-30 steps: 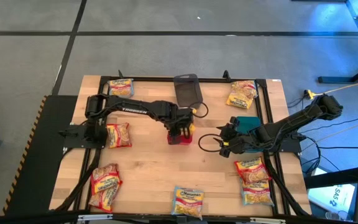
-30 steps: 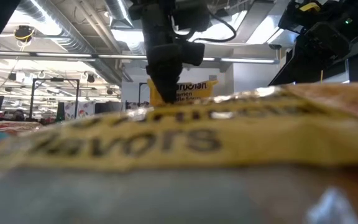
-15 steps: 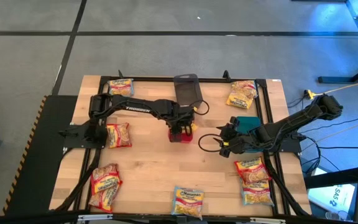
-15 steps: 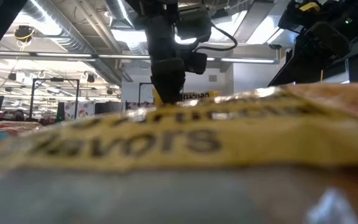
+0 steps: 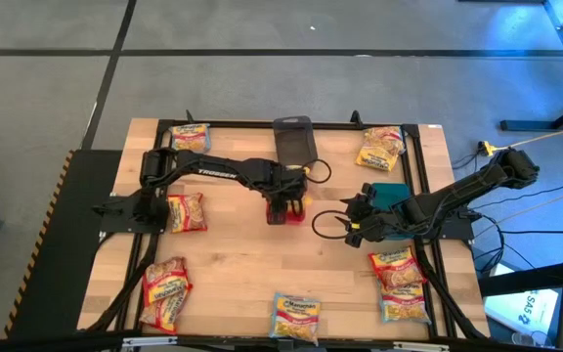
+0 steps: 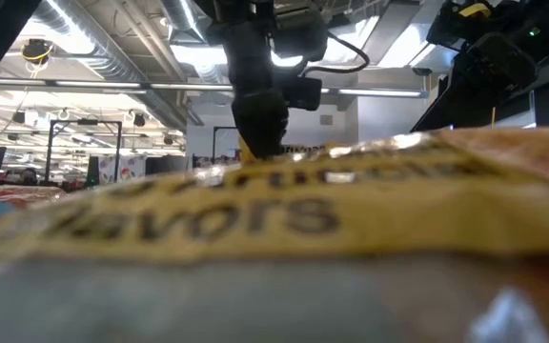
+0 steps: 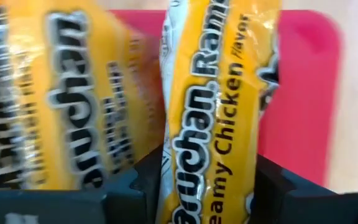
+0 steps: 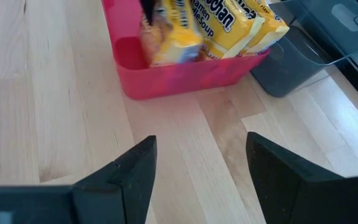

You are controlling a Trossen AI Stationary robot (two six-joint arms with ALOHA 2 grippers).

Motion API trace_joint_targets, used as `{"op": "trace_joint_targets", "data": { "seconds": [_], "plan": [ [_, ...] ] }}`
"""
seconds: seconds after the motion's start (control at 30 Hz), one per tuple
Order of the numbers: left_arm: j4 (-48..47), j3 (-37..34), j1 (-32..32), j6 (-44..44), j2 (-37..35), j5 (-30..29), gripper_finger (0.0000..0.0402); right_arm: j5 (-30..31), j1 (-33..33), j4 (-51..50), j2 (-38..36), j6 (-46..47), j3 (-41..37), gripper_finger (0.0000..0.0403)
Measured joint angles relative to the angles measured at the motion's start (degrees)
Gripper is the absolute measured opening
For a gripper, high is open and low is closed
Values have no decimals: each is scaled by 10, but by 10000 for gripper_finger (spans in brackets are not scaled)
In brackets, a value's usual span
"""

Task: Sort Maruchan noodles
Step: Put the yellow noodle pack into the red bin

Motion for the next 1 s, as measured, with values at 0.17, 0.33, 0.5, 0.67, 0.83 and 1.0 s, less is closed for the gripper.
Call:
{"op": "trace_joint_targets", "data": {
  "seconds": [0.17,0.33,0.5,0.67,0.83,1.0],
  "plan": [
    [-1,0,-1,-7,0,-63,155,0,0,0,0,0,0,214],
    [-1,0,0,-29,0,-77,155,-1,0,0,0,0,0,214],
    [0,0,0,-30,0,-82,158,-5,0,1,0,0,0,214],
    [0,0,0,-30,0,-109,187,-5,0,4,0,0,0,214],
    [0,0,0,-31,0,-137,220,-5,0,4,0,0,0,214],
    [-2,1,0,-37,-9,-139,225,-5,0,5,0,0,0,214]
  ]
}}
